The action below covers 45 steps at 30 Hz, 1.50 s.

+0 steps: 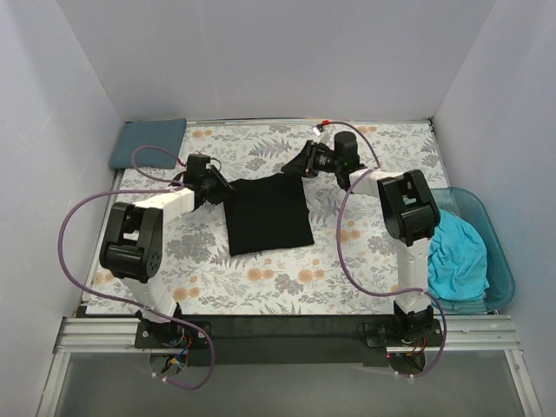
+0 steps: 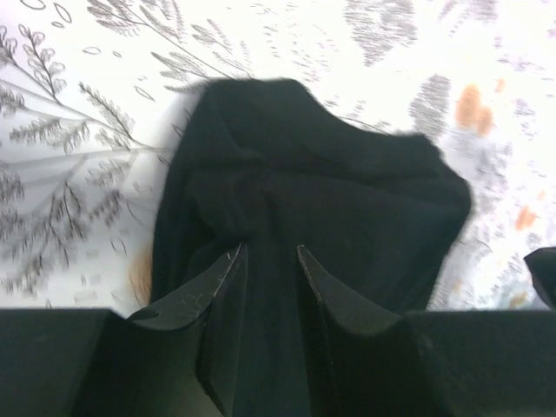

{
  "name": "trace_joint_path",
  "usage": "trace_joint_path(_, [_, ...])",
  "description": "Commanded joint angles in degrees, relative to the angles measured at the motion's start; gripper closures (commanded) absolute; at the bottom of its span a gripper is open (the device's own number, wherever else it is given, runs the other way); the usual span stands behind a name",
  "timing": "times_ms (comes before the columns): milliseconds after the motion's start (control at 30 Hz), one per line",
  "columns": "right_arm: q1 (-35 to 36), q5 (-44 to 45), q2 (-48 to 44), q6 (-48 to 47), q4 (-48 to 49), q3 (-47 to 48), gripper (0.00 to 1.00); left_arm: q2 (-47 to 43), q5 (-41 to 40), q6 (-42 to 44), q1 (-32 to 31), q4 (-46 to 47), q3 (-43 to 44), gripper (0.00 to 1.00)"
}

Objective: Fold and stack the t-shirts
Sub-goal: Fold the tshirt, then neatly place the folded tshirt to the corner

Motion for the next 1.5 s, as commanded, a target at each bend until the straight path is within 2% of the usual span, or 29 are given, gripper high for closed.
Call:
trace_joint_path(0, [-0.7, 3.5, 5.8, 2.2, 0.1, 5.3, 0.68, 5.2, 0.9, 2.0, 1.1, 1.1, 4.6, 0.71])
trace_joint_path(200, [-3.0, 5.9, 14.6, 4.0, 0.1, 8.4, 0.68, 12.1, 1.2, 0.5, 2.3, 2.6, 5.6, 0.72])
trace_joint_path(433, [-5.8, 10.2, 14.4, 3.0, 0.4, 1.2, 0.68, 12.1, 1.7, -0.6, 3.7, 3.6, 1.8, 0.72])
trace_joint_path(633, [-6.3, 9.2, 9.0, 0.0, 0.0, 0.2, 0.68, 6.8, 2.7, 1.2, 4.0, 3.4, 1.4, 0.70])
trace_joint_path(833, [-6.2, 9.2, -1.2, -8.1, -4.3, -4.0, 0.65, -3.1, -1.2, 7.7, 4.0, -4.1, 4.8, 0.57])
trace_joint_path(933, [-5.8, 10.6, -7.7, -14.6, -10.1, -7.3, 0.62, -10.3, -3.6, 9.9, 4.0, -5.5, 2.1, 0.49])
trace_joint_path(967, [-5.5, 11.3, -10.9, -16.6, -14.6, -7.9, 0.61, -12.0, -4.3, 10.4, 4.0, -6.6, 1.3, 0.45])
trace_joint_path(1067, [-2.9, 15.6, -16.7, -27.0, -22.7, -9.4, 0.57, -19.8, -6.0, 12.1, 4.0, -8.3, -3.4, 0.37])
trace_joint_path(1100, [-0.8, 18.6, -17.9, -29.4, -28.4, -9.5, 0.51, -21.6, -6.5, 12.2, 4.0, -8.8, -4.7, 0.32])
trace_joint_path(1200, [4.7, 25.6, -22.1, -37.3, -36.3, -10.6, 0.45, -28.9, -8.0, 13.4, 4.0, -10.7, -9.5, 0.22])
trace_joint_path(1367, [16.1, 37.3, -25.9, -45.5, -43.0, -10.9, 0.40, -40.0, -11.0, 12.4, 4.1, -15.1, -16.1, 0.09])
trace_joint_path(1400, [20.2, 40.4, -25.9, -47.1, -43.6, -10.5, 0.39, -41.1, -11.6, 12.0, 4.1, -15.7, -17.0, 0.07])
trace_joint_path(1467, [23.7, 43.2, -24.8, -49.2, -44.8, -9.2, 0.38, -42.9, -13.8, 10.4, 4.1, -17.7, -18.8, 0.04])
